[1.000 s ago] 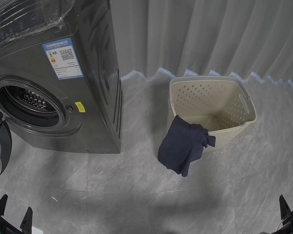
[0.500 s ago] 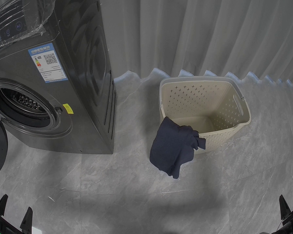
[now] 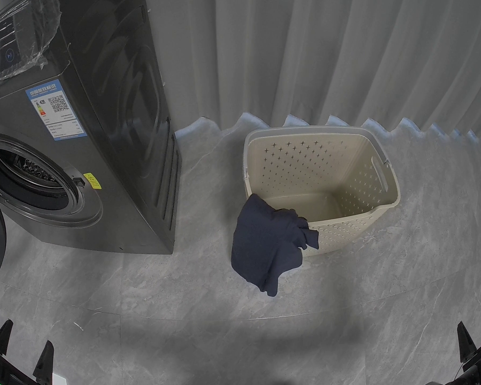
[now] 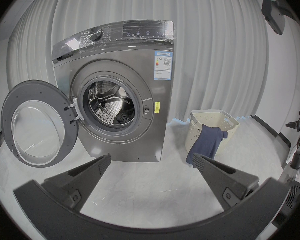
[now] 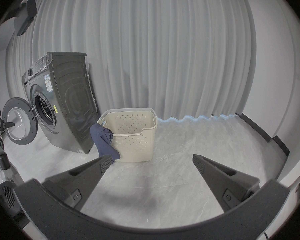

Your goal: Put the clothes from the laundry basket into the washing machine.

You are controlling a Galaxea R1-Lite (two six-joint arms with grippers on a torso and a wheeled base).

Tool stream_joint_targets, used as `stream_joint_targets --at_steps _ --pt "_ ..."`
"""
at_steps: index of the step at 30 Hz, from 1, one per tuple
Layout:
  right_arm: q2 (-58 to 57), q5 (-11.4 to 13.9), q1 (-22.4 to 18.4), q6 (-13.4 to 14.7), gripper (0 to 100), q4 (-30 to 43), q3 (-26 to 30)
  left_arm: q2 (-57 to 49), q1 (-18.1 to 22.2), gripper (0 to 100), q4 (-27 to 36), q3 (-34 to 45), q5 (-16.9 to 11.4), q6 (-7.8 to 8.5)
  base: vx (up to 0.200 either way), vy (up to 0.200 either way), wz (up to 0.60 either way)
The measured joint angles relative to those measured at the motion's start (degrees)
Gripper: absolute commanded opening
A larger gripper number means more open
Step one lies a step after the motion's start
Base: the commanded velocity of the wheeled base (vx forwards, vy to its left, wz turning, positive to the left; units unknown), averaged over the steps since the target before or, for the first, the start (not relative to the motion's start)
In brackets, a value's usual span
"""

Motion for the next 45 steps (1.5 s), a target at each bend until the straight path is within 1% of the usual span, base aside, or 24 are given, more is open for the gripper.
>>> stream_joint_targets --at_steps 10,12,15,18,23,25,26,29,32,38,45 --pt "0.00 0.11 0.00 0.05 100 -0.91 0.00 0.00 -0.01 100 -0.04 0.00 -0.13 0.12 0.000 0.000 0.00" --pt "0.00 0.50 0.01 0.07 100 -1.22 -1.07 0.00 -0.04 100 -0.04 0.00 -0.11 0.12 0.000 0.000 0.00" --pt "0.61 1.34 0.27 0.29 100 -1.22 -4.85 0.00 -0.06 100 -0.04 0.00 -0.11 0.12 0.000 0.000 0.00" --pt "3.67 2.97 0.84 1.49 100 -1.35 -8.74 0.00 -0.09 100 -0.04 0.00 -0.11 0.12 0.000 0.000 0.00" --pt "13.07 5.14 2.86 4.67 100 -4.21 -11.80 0.00 -0.04 100 -0.02 0.00 -0.11 0.09 0.000 0.000 0.00" --pt "18.92 5.91 4.44 5.92 100 -7.31 -12.26 0.00 -0.04 100 -0.02 0.00 -0.11 0.06 0.000 -0.200 0.00" --pt "20.10 6.07 4.79 6.14 100 -8.00 -12.35 0.00 -0.04 100 -0.02 0.00 -0.11 0.06 0.000 -0.200 0.00" --pt "28.21 6.64 7.49 7.29 100 -13.02 -12.39 0.00 -0.01 100 -0.02 0.00 -0.11 0.06 0.000 -0.200 0.00" --pt "36.52 6.86 10.47 8.50 100 -18.59 -12.26 0.00 -0.06 100 0.00 0.00 -0.11 0.06 0.000 0.000 0.00" --pt "53.57 6.70 16.90 11.07 100 -29.66 -12.29 0.00 -0.01 100 0.00 0.00 -0.11 0.11 0.000 0.000 0.00" --pt "73.96 5.17 26.40 15.53 100 -42.65 -13.79 0.00 -0.04 100 0.00 0.00 -0.13 0.17 0.029 0.000 0.00"
